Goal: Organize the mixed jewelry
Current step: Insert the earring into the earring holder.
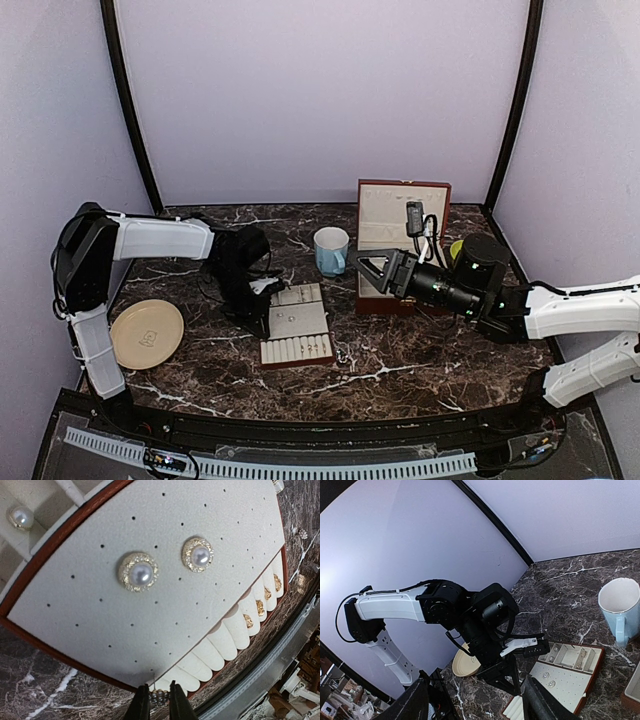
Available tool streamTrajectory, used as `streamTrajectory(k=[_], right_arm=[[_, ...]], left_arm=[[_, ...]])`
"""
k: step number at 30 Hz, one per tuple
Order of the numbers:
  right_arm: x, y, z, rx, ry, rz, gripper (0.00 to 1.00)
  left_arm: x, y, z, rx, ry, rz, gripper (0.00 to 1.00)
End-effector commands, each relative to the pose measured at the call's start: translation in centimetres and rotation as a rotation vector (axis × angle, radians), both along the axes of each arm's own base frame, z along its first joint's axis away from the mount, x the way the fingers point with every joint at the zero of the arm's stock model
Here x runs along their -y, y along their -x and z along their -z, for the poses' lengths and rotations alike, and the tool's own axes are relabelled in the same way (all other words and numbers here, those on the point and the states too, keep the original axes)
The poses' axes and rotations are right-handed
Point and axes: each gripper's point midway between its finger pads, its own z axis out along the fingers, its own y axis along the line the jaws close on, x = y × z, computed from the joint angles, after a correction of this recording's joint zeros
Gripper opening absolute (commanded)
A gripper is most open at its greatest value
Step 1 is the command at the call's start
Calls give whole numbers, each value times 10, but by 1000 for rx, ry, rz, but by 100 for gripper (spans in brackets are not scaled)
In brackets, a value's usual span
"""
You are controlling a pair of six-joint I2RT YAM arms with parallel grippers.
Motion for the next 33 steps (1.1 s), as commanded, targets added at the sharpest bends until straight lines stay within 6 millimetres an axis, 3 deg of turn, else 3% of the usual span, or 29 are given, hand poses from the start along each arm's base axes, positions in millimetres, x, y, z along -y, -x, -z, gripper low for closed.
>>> streamTrajectory(k=[1,33], right_arm=[[1,-3,-6,9,-29,11,64],[1,-3,-5,5,-28,11,64]], left_arm=[[-2,1,1,-7,2,9,12],[-7,-8,4,42,-33,15,12]])
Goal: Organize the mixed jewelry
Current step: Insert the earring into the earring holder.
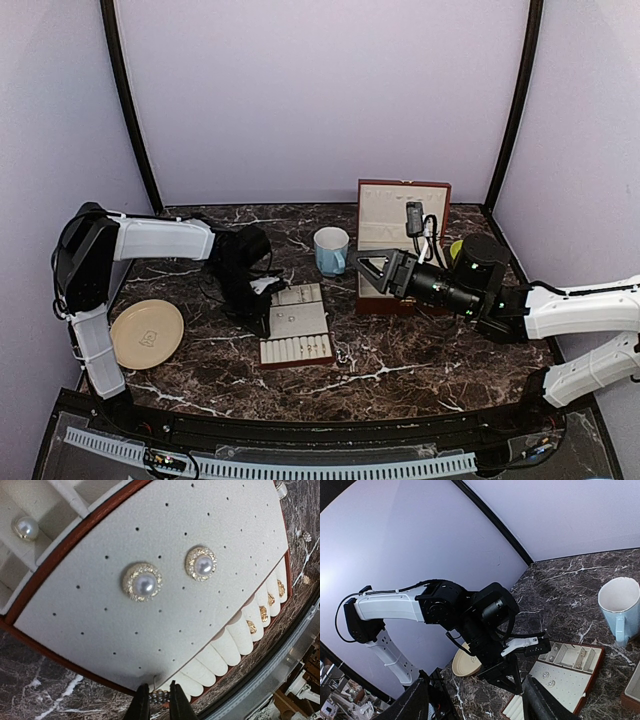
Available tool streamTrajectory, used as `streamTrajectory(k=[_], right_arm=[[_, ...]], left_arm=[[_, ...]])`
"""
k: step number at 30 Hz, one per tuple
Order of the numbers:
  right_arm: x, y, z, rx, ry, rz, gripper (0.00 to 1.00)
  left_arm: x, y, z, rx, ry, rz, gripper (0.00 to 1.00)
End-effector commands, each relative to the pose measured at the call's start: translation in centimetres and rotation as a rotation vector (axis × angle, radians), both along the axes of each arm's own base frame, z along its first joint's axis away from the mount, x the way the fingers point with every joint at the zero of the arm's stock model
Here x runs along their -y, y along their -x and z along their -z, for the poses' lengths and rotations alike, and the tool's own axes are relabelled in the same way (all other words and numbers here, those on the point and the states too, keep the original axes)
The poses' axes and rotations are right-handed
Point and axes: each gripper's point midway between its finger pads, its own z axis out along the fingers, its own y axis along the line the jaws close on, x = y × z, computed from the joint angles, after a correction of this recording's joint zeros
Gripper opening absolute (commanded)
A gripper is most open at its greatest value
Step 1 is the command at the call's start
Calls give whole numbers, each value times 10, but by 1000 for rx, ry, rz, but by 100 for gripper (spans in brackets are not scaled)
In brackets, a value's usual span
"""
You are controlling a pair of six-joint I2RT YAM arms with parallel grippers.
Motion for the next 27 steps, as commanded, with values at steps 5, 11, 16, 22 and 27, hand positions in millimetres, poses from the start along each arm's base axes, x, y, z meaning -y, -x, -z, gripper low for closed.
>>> streamTrajectory(k=[5,11,16,22,27], right_arm=[[1,-3,-4,5,-29,11,64],[3,-3,-4,6,-27,17,64],[3,-3,-4,4,-28,18,64],[3,-3,-5,6,-29,16,64],[3,-2,-5,5,-32,15,64]], left_arm=[[-3,-2,4,-1,-10,7,12],[-1,-3,3,-1,-9,9,24],[-2,-4,3,2,-13,9,36],[-1,-7,-2,16,-11,6,39],[-2,-12,-12,54,-11,7,42]])
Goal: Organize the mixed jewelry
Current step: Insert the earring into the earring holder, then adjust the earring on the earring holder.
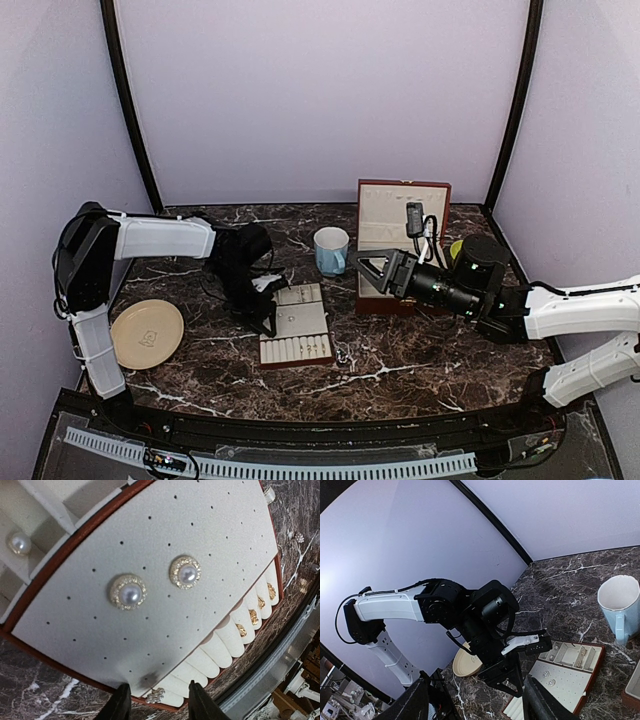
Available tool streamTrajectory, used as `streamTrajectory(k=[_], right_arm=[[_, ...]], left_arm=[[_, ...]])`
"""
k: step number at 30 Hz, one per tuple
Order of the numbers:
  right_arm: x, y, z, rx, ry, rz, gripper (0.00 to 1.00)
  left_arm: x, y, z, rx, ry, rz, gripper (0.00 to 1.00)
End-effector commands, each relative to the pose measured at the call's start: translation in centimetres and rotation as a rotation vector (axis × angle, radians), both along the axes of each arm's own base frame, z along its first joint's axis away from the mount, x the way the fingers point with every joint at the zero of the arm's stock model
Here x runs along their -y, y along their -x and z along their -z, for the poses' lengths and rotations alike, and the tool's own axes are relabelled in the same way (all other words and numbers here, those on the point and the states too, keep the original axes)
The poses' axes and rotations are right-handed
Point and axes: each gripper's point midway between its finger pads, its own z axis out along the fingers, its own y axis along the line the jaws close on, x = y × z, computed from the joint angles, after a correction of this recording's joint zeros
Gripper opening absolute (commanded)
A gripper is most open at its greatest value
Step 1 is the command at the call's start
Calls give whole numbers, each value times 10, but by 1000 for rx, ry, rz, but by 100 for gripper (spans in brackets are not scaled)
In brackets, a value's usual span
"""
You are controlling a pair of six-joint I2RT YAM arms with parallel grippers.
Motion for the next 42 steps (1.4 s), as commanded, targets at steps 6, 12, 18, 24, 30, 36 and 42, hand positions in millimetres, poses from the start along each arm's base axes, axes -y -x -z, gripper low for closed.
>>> streamTrajectory(k=[6,12,18,24,30,36,42], right_arm=[[2,-1,-7,19,-34,6,64],[3,-1,-8,20,-36,8,64],[2,-1,-8,21,-33,6,64],[0,-2,-9,19,-32,5,64],[-3,-3,-13,21,-33,-2,64],[-3,-3,-12,17,-33,3,64],[-4,-3,-12,18,-31,3,64]], left_arm=[[-6,-12,-19,77,-17,-7,45],[-6,-17,-37,150,8,-14,46],[-11,-16,-53,238,57,-57,57],[-12,-3,-46,236,121,-85,71],[-10,5,-28,207,156,-95,64],[-13,7,-14,188,128,-86,52],[-16,6,-5,179,94,-87,46]])
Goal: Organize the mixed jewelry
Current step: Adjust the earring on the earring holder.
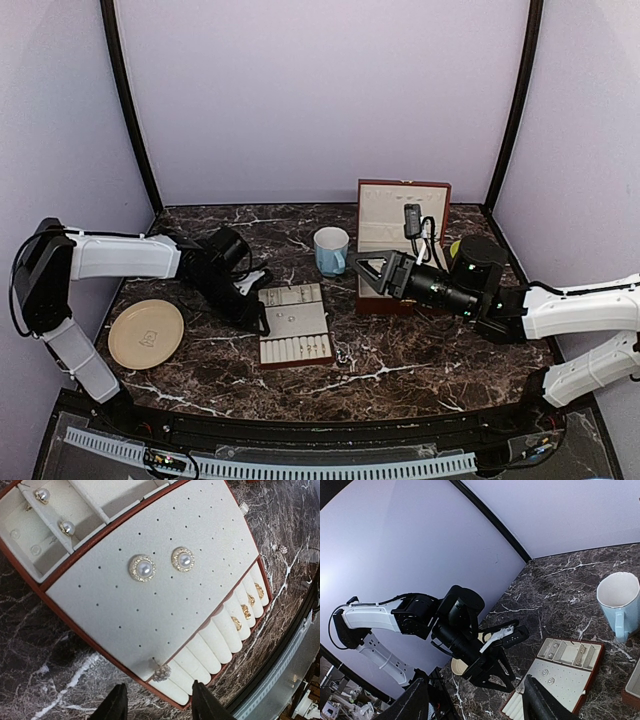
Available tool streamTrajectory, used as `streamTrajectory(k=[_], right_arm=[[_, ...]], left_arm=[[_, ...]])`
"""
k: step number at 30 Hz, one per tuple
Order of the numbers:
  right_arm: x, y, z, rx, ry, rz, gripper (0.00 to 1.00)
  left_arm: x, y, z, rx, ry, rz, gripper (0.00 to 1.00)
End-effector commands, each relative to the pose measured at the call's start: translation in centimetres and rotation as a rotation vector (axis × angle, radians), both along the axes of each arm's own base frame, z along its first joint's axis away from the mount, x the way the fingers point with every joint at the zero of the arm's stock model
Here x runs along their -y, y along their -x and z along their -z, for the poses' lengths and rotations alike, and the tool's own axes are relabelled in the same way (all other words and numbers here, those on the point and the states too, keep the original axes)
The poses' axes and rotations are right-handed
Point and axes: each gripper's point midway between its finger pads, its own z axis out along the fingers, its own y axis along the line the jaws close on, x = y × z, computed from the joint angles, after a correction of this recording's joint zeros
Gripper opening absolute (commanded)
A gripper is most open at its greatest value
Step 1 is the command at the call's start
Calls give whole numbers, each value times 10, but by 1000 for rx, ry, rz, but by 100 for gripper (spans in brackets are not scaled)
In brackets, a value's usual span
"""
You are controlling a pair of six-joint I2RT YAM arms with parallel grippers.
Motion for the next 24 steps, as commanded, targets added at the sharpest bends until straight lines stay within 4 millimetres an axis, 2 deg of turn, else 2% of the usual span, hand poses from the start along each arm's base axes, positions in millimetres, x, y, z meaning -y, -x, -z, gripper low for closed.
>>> streamTrajectory(k=[1,24], right_arm=[[-2,-2,-17,26,-40,4,64],[-3,-3,-17,25,-41,2,64]], left_arm=[[-5,1,10,-13,-25,-4,46],[-10,-3,21,-13,-72,0,38]])
